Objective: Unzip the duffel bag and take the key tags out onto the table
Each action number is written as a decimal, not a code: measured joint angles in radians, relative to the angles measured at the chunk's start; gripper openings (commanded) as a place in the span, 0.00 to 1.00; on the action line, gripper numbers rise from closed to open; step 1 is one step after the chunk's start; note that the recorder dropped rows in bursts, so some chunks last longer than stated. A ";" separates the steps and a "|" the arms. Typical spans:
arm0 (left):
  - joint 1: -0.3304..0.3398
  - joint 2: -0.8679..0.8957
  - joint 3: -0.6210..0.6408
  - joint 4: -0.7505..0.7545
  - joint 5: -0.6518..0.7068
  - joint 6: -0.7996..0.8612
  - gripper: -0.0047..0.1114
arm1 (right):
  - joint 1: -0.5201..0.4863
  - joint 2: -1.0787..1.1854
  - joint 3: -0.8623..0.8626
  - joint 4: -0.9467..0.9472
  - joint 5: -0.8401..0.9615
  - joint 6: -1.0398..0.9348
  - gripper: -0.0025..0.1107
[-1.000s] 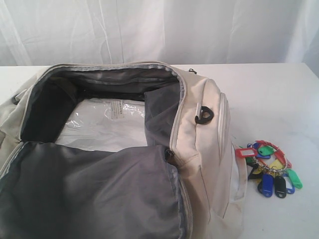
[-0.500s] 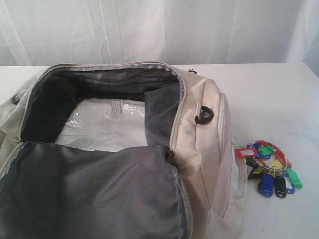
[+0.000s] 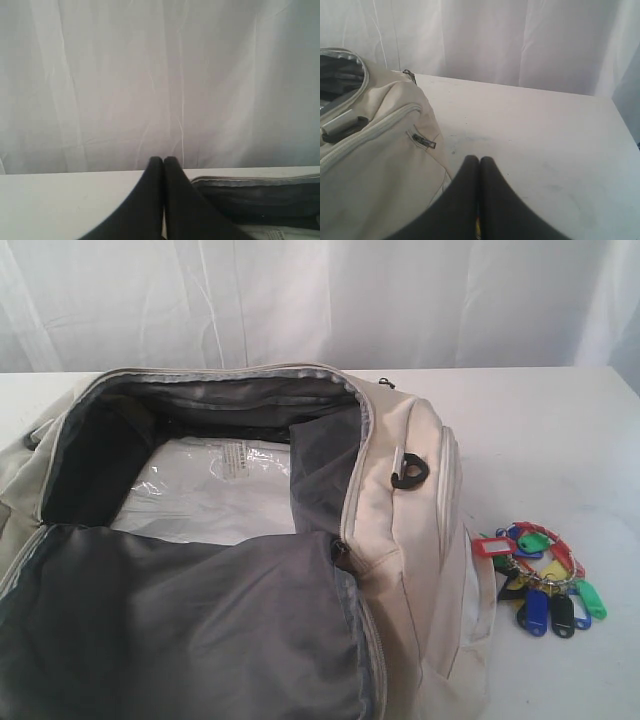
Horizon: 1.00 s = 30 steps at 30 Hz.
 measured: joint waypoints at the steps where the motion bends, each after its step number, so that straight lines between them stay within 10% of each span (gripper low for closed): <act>1: 0.000 0.000 0.000 0.000 0.000 0.000 0.04 | 0.000 0.000 0.000 0.000 0.000 0.000 0.02; 13: 0.000 -0.067 0.013 0.050 0.000 -0.002 0.04 | 0.000 0.000 0.000 0.000 0.001 0.000 0.02; 20: 0.002 -0.247 0.237 0.067 0.019 -0.013 0.04 | 0.000 0.000 0.000 0.000 0.003 0.000 0.02; 30: 0.116 -0.341 0.366 0.067 0.046 -0.024 0.04 | 0.000 0.000 0.000 0.000 0.005 0.000 0.02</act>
